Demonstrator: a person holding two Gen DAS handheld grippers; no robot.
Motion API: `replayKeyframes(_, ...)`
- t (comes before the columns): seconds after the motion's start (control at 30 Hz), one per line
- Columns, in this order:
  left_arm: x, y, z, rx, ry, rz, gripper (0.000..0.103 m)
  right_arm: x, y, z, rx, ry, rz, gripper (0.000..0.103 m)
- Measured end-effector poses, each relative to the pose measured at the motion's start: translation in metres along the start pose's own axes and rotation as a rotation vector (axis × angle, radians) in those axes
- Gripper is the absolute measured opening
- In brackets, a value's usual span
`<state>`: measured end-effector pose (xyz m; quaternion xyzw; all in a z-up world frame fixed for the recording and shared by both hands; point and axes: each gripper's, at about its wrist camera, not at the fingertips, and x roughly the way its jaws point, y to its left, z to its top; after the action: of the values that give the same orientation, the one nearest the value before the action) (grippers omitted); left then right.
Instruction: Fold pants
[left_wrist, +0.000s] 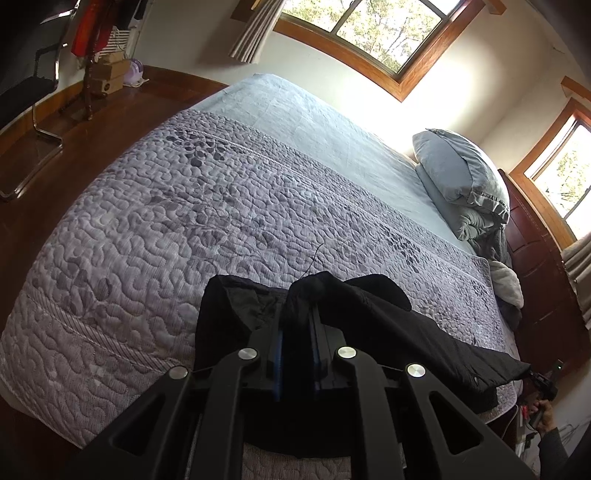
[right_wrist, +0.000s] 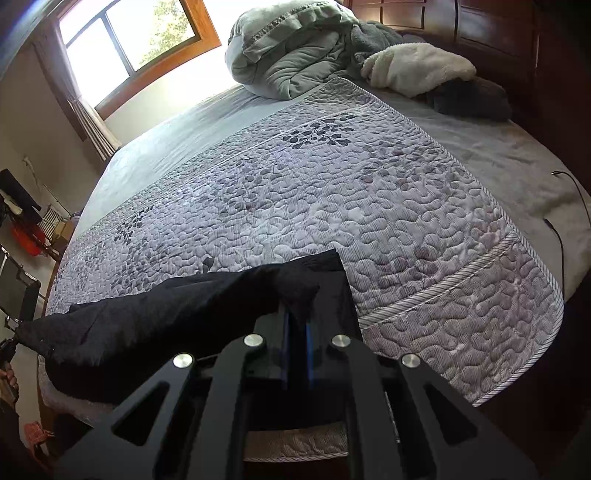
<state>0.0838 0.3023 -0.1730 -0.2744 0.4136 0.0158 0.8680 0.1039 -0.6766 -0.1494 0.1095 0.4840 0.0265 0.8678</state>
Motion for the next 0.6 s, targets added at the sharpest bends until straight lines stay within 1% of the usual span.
replayKeyframes(0.3,0.002,0.009,-0.029,0.033,0.032,0.041,0.014,0.004,-0.004,-0.030,0.004,0.009,-0.028,0.009)
replayKeyframes(0.6,0.013,0.023,-0.065,0.074,0.106,0.111,0.017,0.015,-0.010,-0.057,0.007,0.039,-0.053,0.010)
